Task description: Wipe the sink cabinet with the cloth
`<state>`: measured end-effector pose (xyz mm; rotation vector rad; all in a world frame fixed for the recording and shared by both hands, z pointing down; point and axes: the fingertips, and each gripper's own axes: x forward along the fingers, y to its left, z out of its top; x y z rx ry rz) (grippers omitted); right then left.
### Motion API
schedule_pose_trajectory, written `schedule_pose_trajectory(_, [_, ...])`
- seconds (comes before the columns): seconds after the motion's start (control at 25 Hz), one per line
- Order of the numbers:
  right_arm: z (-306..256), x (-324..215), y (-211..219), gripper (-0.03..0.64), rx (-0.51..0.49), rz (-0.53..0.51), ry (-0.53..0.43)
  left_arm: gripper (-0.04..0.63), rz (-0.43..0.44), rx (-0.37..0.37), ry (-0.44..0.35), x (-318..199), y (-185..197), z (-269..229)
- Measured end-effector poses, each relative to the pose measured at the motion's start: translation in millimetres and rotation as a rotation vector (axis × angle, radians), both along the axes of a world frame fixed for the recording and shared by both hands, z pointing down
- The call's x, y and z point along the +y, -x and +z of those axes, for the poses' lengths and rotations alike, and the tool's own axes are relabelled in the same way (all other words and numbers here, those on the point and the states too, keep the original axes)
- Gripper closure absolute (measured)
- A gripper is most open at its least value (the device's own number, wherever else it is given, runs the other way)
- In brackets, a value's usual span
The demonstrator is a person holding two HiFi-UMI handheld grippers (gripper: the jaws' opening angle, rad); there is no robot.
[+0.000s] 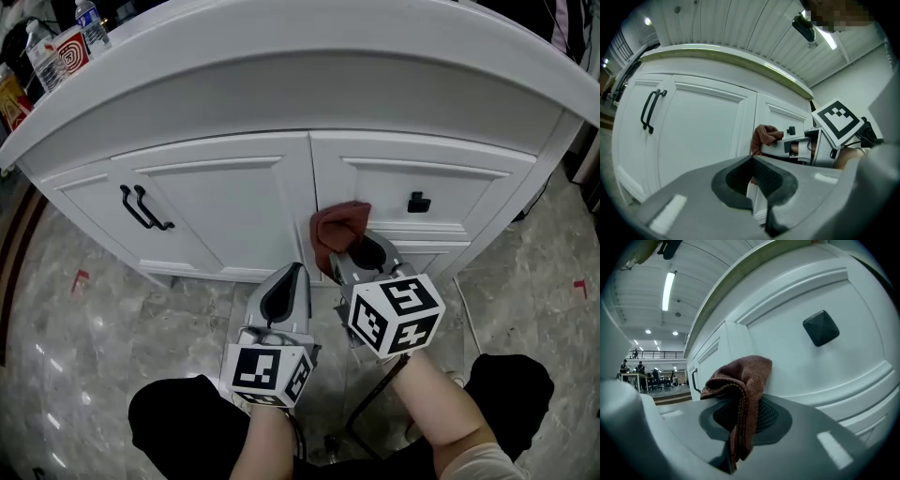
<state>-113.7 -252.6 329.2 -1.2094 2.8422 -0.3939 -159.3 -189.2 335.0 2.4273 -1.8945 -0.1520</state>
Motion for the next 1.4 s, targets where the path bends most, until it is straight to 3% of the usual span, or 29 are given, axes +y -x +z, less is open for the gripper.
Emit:
schedule_pose_trajectory(0.4, [3,-11,-58,0.537,-0.015,0.109,0.068,0.595,0.061,0.026,-0.01,-7,-34,-4])
schedule_pose_trajectory(1.16, [1,-25,-187,0.537,0.011,0.319,0.066,0.595,0.166,0.033,-0.004,-22,-113,-4])
schedule_pose_trajectory(1.4, [1,-23,-220,0.537,0.089,0.38,0.024,0.595,0.206,0.021,0.006,-24,-138,1])
